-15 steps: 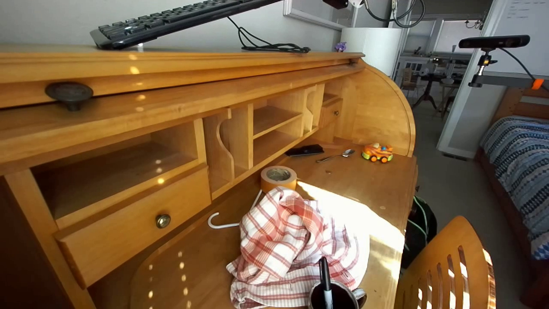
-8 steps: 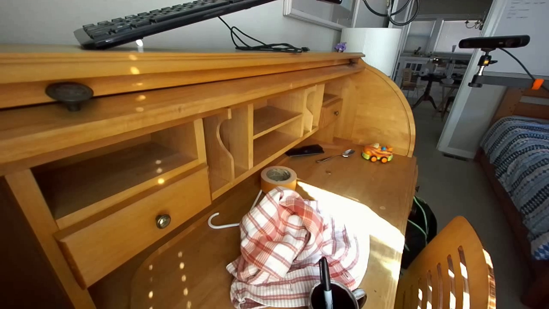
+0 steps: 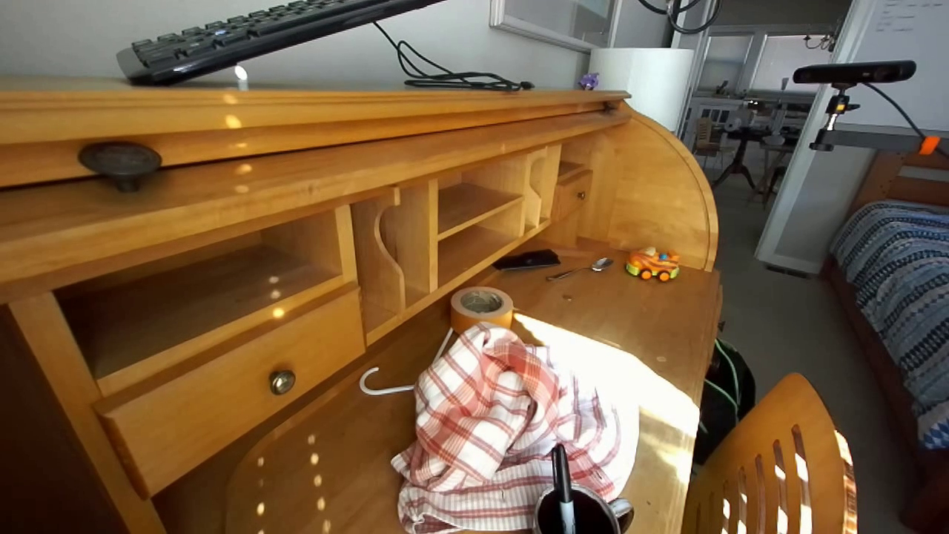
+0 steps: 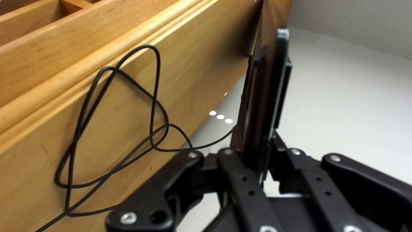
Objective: Move the keyboard to the bottom
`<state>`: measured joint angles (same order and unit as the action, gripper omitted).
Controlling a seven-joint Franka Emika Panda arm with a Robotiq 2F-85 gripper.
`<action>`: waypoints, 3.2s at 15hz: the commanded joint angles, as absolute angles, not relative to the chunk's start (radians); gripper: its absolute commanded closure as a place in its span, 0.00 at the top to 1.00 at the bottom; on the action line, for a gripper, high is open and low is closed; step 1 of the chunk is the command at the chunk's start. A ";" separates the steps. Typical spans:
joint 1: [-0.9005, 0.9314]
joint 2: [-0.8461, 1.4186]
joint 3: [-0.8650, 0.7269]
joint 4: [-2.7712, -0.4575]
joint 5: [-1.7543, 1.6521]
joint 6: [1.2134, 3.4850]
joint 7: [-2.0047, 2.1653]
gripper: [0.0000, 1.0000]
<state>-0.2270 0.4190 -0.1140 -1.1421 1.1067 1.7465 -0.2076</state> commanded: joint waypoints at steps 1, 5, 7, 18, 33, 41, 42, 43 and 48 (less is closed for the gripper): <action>-0.230 0.369 -0.105 -1.219 1.141 1.756 -0.248 0.05; -0.283 0.387 -0.085 -1.198 1.246 1.631 -0.235 0.05; -0.314 0.410 -0.083 -1.179 1.302 1.538 -0.213 0.05; -0.505 0.607 -0.055 -0.981 1.579 1.157 0.051 0.05; -0.583 0.755 0.006 -0.819 1.637 0.883 0.291 0.05; -0.690 0.836 0.180 -0.726 1.420 0.831 0.232 0.05; -0.707 0.842 0.223 -0.728 1.357 0.831 0.212 0.05; -0.715 0.838 0.236 -0.744 1.305 0.832 0.176 0.05; -0.733 0.846 0.169 -0.787 1.190 0.832 0.020 0.05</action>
<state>-0.7108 0.8340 0.1879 -0.7820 1.2189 0.8318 0.0901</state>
